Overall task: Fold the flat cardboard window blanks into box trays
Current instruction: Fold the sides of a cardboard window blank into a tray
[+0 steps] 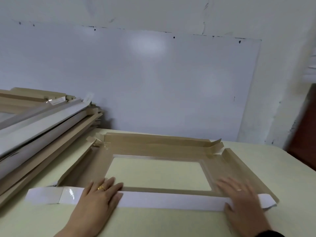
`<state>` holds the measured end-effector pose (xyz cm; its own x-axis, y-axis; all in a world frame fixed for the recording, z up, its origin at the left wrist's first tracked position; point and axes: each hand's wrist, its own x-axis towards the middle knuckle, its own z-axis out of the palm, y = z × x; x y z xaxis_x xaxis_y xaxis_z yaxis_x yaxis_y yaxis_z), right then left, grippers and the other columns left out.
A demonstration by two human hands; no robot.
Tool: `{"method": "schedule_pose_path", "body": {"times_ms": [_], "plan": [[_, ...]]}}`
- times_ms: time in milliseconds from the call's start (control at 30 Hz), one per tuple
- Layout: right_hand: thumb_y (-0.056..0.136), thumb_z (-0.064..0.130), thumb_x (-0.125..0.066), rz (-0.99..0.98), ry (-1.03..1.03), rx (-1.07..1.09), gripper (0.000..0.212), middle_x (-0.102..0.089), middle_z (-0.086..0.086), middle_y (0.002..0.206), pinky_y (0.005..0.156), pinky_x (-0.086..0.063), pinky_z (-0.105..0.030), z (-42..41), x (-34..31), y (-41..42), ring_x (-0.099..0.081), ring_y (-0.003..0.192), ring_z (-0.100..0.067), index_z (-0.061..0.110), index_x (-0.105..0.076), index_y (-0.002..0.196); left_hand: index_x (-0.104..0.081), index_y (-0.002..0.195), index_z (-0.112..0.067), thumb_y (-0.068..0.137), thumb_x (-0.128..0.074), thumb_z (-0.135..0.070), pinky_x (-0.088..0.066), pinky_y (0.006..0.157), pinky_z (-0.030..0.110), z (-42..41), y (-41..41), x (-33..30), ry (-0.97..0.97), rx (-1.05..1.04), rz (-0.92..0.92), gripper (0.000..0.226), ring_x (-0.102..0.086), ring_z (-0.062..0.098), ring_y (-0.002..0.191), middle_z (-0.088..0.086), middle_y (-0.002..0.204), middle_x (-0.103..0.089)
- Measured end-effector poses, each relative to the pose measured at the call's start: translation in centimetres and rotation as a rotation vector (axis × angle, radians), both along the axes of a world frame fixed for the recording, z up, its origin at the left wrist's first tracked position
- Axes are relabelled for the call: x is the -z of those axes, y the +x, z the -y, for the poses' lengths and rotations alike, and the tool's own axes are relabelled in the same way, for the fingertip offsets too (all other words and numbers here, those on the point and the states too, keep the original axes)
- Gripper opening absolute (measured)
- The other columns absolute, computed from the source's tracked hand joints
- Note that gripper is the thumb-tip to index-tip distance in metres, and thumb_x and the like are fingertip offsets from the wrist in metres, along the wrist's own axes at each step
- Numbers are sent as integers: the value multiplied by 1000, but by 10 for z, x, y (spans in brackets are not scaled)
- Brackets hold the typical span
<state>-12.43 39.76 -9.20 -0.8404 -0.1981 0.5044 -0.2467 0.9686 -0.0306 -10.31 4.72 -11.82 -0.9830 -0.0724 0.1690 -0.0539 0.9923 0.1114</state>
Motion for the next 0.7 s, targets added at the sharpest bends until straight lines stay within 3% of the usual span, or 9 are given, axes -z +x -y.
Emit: {"method": "schedule_pose_path", "body": {"times_ms": [67, 133, 167, 233, 267, 333, 533, 700], "plan": [[48, 15, -58, 48, -5, -165, 49, -71, 2, 101, 84, -31, -31, 35, 3, 6, -67, 96, -20, 19, -73, 94, -22, 138, -52, 42, 43, -73, -1, 112, 25, 0, 1, 1, 2, 20, 2, 117, -8, 4, 140, -23, 151, -15], [60, 24, -61, 167, -42, -326, 43, -66, 13, 111, 90, -31, -26, 69, 7, 11, -63, 104, -13, 28, -71, 102, -22, 139, -51, 73, 18, -71, -1, 113, 26, 0, 2, 3, 29, 33, -16, 80, -8, 4, 140, -22, 152, -15], [73, 30, -55, 219, -27, -351, 40, -60, 16, 121, 96, -27, -24, 82, 10, 12, -57, 114, -8, 31, -66, 112, -22, 139, -50, 86, 3, -65, 0, 113, 26, 0, 2, 3, 39, 31, -22, 60, -7, 4, 140, -21, 152, -14], [96, 39, -32, 297, -26, -373, 43, -28, 19, 148, 108, -4, -20, 94, 22, 5, -23, 138, -4, 36, -37, 139, -22, 139, -50, 96, -17, -54, 1, 112, 25, 1, 4, 2, 71, 38, -28, 43, -5, 3, 141, -22, 152, -14], [98, 44, -24, 360, -31, -348, 46, -10, 20, 152, 110, 5, -22, 91, 28, 0, -6, 141, -2, 39, -21, 144, -23, 139, -50, 96, -20, -52, 2, 112, 24, 3, 5, 2, 88, 38, -32, 42, -3, 3, 141, -22, 152, -13], [98, 48, -18, 432, -41, -282, 47, 2, 22, 153, 111, 8, -26, 79, 33, -6, 6, 141, -1, 43, -10, 144, -23, 138, -50, 97, -21, -51, 4, 112, 25, 11, 5, 2, 88, 4, -36, 41, 1, 6, 142, -23, 152, -11], [98, 49, -14, 523, -73, -49, 47, 5, 23, 152, 114, -1, -28, 30, 30, -13, 4, 141, -3, 45, -4, 143, -19, 142, -44, 97, -21, -51, -4, 113, 31, 53, 8, 0, 88, -227, -20, 45, -1, 15, 144, -19, 154, -10], [97, 51, -16, 536, -89, 6, 49, 4, 20, 153, 114, -2, -29, 21, 26, -12, 5, 142, -6, 43, -3, 144, -20, 143, -40, 95, -26, -54, -10, 113, 28, 70, 12, 1, 115, -302, -34, 51, -8, 8, 143, -13, 155, -10]]}}
